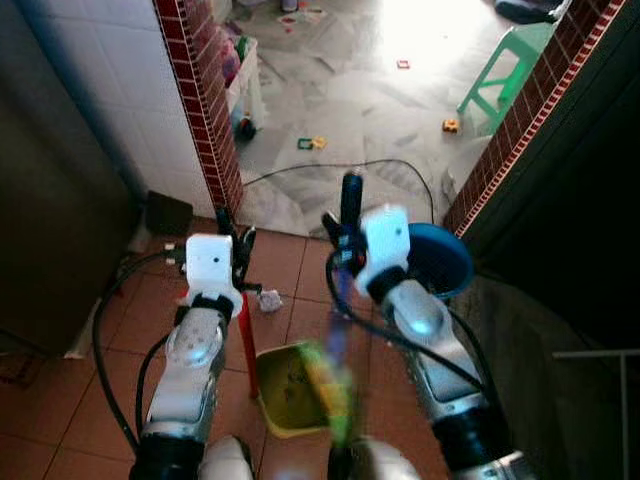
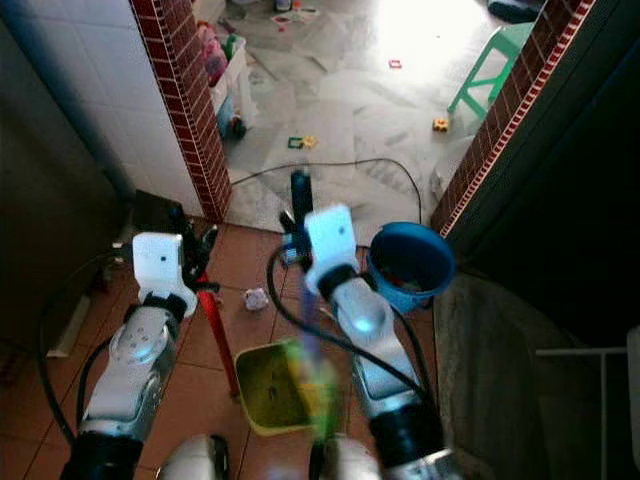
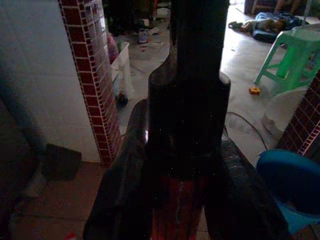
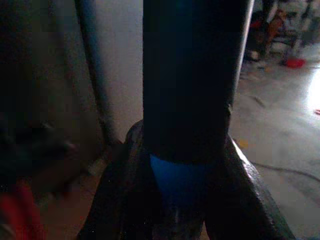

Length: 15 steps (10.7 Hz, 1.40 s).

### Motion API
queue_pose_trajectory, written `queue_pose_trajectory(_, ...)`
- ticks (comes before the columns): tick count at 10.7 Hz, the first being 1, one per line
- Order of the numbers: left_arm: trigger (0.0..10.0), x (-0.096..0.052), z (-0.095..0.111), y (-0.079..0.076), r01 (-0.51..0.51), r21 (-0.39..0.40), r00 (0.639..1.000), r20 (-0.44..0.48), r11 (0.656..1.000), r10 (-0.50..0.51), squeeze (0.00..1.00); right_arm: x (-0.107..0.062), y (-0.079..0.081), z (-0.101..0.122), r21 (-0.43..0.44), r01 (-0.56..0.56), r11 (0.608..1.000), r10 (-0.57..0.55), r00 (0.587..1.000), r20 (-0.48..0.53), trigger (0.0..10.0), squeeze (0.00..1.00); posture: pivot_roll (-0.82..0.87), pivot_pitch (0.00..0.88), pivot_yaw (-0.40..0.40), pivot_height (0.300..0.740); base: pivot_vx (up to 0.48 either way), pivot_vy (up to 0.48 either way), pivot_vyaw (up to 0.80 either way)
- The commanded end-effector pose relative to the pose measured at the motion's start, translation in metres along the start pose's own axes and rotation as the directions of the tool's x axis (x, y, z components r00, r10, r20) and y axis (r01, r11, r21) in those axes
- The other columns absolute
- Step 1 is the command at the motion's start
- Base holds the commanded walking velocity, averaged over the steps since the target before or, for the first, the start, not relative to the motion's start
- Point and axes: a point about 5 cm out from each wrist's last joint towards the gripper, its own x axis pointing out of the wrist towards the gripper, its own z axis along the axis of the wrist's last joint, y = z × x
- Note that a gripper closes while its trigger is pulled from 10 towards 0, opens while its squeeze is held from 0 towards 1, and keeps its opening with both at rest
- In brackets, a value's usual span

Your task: Sweep floor

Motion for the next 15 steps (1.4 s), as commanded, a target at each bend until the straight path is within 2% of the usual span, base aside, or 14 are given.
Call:
queue_pose_trajectory(1, 10.0, 0.004, 0.009, -0.001, 0.009, 0.004, 0.999, 0.045, 1.000, -0.009, 0.00, 0.004, 0.000, 0.019, -0.025, -0.019, 1.000, 0.021, 0.997, 0.072, 10.0, 0.00, -0.02, 0.134, -0.040, 0.740, 0.000, 0.000, 0.00)
queue_pose_trajectory(2, 10.0, 0.004, 0.009, -0.001, 0.013, 0.006, 0.999, 0.044, 1.000, -0.013, 0.00, 0.005, -0.002, 0.030, -0.126, -0.024, 0.992, 0.040, 0.991, 0.125, 10.0, 0.00, -0.02, 0.132, -0.037, 0.740, 0.000, 0.000, 0.00)
queue_pose_trajectory(3, 10.0, 0.005, 0.009, -0.002, 0.020, 0.008, 0.999, 0.040, 1.000, -0.020, 0.00, 0.007, -0.008, 0.043, -0.281, -0.004, 0.960, 0.059, 0.981, 0.186, 10.0, 0.00, -0.02, 0.126, -0.033, 0.740, 0.000, 0.000, 0.00)
queue_pose_trajectory(4, 10.0, 0.006, 0.010, -0.002, 0.023, 0.002, 0.999, 0.043, 1.000, -0.023, 0.00, 0.006, -0.018, 0.040, -0.352, 0.025, 0.936, 0.043, 0.982, 0.184, 10.0, 0.00, -0.02, 0.126, -0.031, 0.740, 0.000, 0.000, 0.00)
queue_pose_trajectory(6, 10.0, 0.006, 0.010, -0.002, 0.022, -0.005, 0.999, 0.040, 1.000, -0.022, 0.00, -0.002, -0.046, 0.024, -0.424, 0.029, 0.905, 0.027, 0.992, 0.124, 10.0, 0.00, -0.01, 0.133, -0.026, 0.740, 0.000, 0.000, 0.00)
queue_pose_trajectory(7, 10.0, 0.006, 0.010, -0.001, 0.021, -0.005, 0.999, 0.038, 1.000, -0.021, 0.00, -0.004, -0.053, 0.016, -0.451, 0.022, 0.892, 0.028, 0.994, 0.103, 10.0, 0.00, -0.01, 0.134, -0.027, 0.740, 0.000, 0.000, 0.00)
queue_pose_trajectory(8, 10.0, 0.006, 0.011, 0.000, 0.018, -0.006, 0.999, 0.038, 1.000, -0.018, 0.00, -0.007, -0.061, 0.003, -0.452, 0.002, 0.892, 0.028, 0.998, 0.059, 10.0, 0.00, 0.00, 0.138, -0.026, 0.740, 0.000, 0.000, 0.00)
queue_pose_trajectory(9, 10.0, 0.007, 0.011, -0.001, 0.018, -0.008, 0.999, 0.040, 1.000, -0.017, 0.00, -0.010, -0.062, -0.017, -0.420, -0.028, 0.907, 0.029, 1.000, -0.005, 10.0, 0.00, 0.01, 0.138, -0.026, 0.740, 0.000, 0.000, 0.00)
queue_pose_trajectory(10, 10.0, 0.007, 0.012, -0.001, 0.018, -0.009, 0.999, 0.045, 1.000, -0.017, 0.00, -0.011, -0.054, -0.030, -0.386, -0.059, 0.921, 0.049, 0.998, -0.037, 10.0, 0.00, 0.02, 0.139, -0.026, 0.740, 0.000, 0.000, 0.00)
queue_pose_trajectory(11, 10.0, 0.008, 0.013, 0.000, 0.017, -0.009, 0.999, 0.047, 1.000, -0.017, 0.00, -0.009, -0.044, -0.037, -0.385, -0.100, 0.918, 0.084, 0.995, -0.058, 10.0, 0.00, 0.02, 0.138, -0.025, 0.740, 0.000, 0.000, 0.00)
queue_pose_trajectory(12, 10.0, 0.009, 0.013, 0.001, 0.017, -0.006, 0.999, 0.049, 1.000, -0.016, 0.00, 0.002, -0.037, -0.034, -0.320, -0.100, 0.942, 0.094, 0.995, -0.034, 10.0, 0.00, 0.02, 0.134, -0.022, 0.740, 0.000, 0.000, 0.00)
queue_pose_trajectory(14, 10.0, 0.010, 0.014, 0.001, 0.016, -0.004, 0.998, 0.053, 1.000, -0.016, 0.00, 0.010, -0.027, -0.031, -0.212, -0.086, 0.973, 0.087, 0.996, -0.001, 10.0, 0.00, 0.02, 0.129, -0.025, 0.740, 0.000, 0.000, 0.00)
queue_pose_trajectory(15, 10.0, 0.011, 0.015, 0.001, 0.013, -0.006, 0.998, 0.055, 1.000, -0.013, 0.00, 0.015, -0.017, -0.022, -0.117, -0.051, 0.992, 0.057, 0.997, 0.047, 10.0, 0.00, 0.02, 0.126, -0.024, 0.740, 0.000, 0.000, 0.00)
